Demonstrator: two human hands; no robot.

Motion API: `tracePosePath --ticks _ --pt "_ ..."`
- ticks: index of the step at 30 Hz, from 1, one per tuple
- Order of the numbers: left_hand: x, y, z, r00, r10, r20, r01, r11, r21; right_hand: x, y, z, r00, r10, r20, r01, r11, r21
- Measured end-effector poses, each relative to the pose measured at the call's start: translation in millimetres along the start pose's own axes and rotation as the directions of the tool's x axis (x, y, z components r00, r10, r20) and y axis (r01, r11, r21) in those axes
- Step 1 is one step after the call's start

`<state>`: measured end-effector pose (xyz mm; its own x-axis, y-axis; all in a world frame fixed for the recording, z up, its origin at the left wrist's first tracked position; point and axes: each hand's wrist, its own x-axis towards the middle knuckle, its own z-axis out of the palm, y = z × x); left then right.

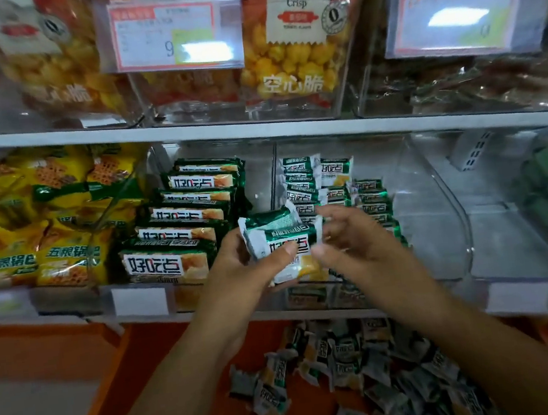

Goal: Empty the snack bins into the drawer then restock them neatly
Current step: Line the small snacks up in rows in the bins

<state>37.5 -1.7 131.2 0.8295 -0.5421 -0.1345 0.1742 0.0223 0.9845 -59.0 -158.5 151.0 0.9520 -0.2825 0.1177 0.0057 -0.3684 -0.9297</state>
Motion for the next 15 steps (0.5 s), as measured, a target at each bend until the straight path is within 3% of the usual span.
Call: tracePosePath --ticks 3,7,10,12,15 --pt "-8 3 8 0.999 -0.030 0.027 0.031 0.999 -0.026 -8 1 5 0.985 0.163 -0.059 -0.158 0.984 0.082" --pt "-12 5 12 0.999 -0.050 -0.001 0.050 0.999 -0.018 -4 1 -4 0.977 0.215 -0.008 -0.213 0.970 0.121" --pt "-7 11 5 0.996 -0.014 -0.086 0.015 1.000 0.016 20 14 -35 0.953 0.235 -0.190 -0.204 0.964 0.169" --pt "-2 14 -1 0.993 0.002 -0.121 0.003 0.999 0.043 46 27 -57 0.913 0.214 -0.347 -0.194 0.977 0.091" --pt "3 15 -4 0.992 0.033 -0.122 -0.022 0.996 0.091 91 56 -75 0.861 0.193 -0.470 -0.260 0.962 -0.081"
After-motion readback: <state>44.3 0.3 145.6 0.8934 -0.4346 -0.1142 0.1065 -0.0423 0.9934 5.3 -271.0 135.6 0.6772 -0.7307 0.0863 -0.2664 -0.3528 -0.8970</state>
